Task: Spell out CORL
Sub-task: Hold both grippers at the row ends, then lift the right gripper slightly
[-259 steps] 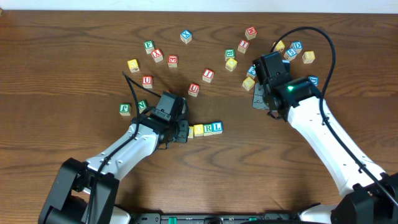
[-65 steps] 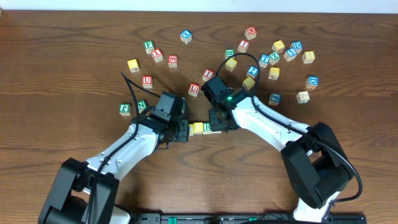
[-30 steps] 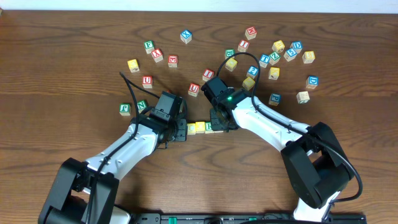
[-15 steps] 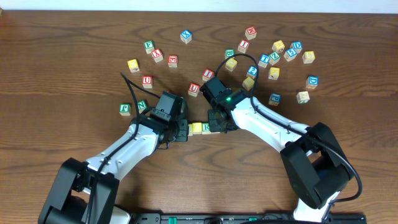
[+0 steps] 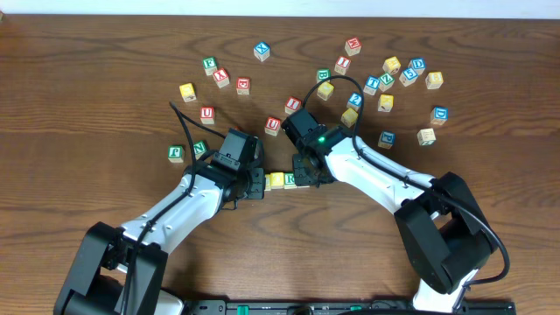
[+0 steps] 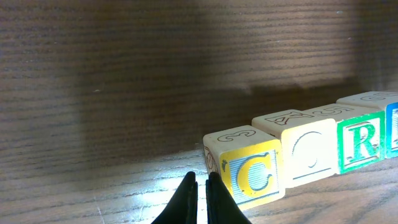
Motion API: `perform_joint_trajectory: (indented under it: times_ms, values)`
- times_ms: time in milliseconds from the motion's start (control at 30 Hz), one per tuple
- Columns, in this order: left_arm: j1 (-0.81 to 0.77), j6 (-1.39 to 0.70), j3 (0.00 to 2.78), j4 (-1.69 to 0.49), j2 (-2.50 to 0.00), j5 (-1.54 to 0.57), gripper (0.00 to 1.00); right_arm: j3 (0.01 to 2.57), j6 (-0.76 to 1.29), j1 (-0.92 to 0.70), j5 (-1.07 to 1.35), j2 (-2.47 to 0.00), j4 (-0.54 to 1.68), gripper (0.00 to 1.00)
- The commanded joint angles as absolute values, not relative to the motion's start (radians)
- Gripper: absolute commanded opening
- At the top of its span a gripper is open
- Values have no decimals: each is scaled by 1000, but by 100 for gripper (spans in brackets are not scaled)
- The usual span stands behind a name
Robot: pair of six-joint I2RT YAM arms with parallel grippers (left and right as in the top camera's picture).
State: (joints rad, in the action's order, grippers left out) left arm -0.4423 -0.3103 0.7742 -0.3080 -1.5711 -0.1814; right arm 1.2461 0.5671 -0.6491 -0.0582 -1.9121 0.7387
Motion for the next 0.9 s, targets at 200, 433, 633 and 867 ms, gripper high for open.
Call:
perform_joint_trajectory:
  times_ms: [200, 433, 633, 867]
  values:
    - [-445, -301, 770, -309, -1575, -190, 7, 1242, 579, -654, -73, -1917, 738, 1]
    - [-446, -301, 770, -309, -1575, -190, 7, 1242, 579, -641, -81, -1917, 748, 1]
    - [-445, -301, 770, -309, -1575, -189, 7, 1242, 579, -622, -100, -1917, 755, 1]
    - [-445, -301, 770, -309, -1575, -189, 7, 1242, 579, -611, -132, -1917, 767, 1]
